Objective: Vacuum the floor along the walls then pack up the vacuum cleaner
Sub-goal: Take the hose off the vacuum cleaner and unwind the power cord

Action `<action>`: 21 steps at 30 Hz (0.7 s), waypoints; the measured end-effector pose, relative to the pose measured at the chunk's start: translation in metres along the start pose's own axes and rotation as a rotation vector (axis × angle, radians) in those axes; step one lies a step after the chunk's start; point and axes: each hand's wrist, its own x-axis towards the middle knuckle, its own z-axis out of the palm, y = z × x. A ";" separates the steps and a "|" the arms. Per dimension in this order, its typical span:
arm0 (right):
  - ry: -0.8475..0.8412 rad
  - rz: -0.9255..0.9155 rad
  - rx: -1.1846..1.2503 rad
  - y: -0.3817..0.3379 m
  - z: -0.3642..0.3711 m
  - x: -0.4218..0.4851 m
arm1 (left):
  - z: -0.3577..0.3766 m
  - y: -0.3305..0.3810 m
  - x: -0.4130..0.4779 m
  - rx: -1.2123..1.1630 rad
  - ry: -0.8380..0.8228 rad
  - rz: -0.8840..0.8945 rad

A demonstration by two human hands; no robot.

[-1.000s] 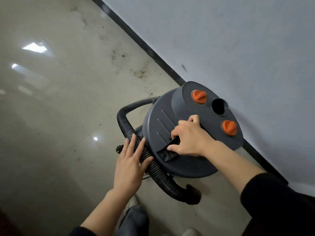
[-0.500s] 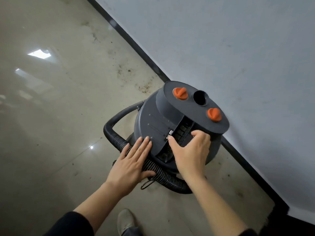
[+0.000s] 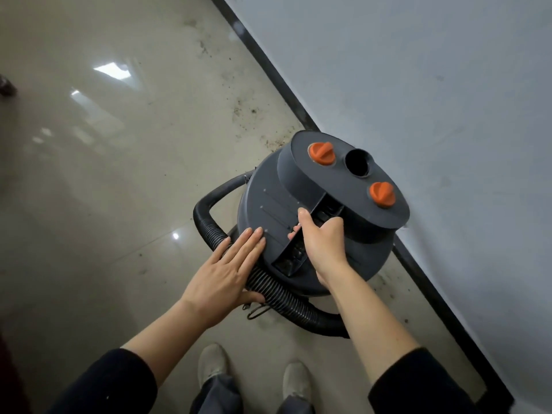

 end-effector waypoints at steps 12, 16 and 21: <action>-0.462 -0.169 -0.397 -0.008 0.037 -0.018 | 0.008 0.057 -0.053 -0.091 0.023 -0.430; -0.515 -0.255 -0.564 -0.035 0.061 -0.012 | 0.004 0.045 -0.044 -0.104 0.069 -0.531; -0.262 -0.630 -1.010 -0.054 0.103 -0.010 | -0.002 0.004 -0.029 -0.108 0.106 -0.558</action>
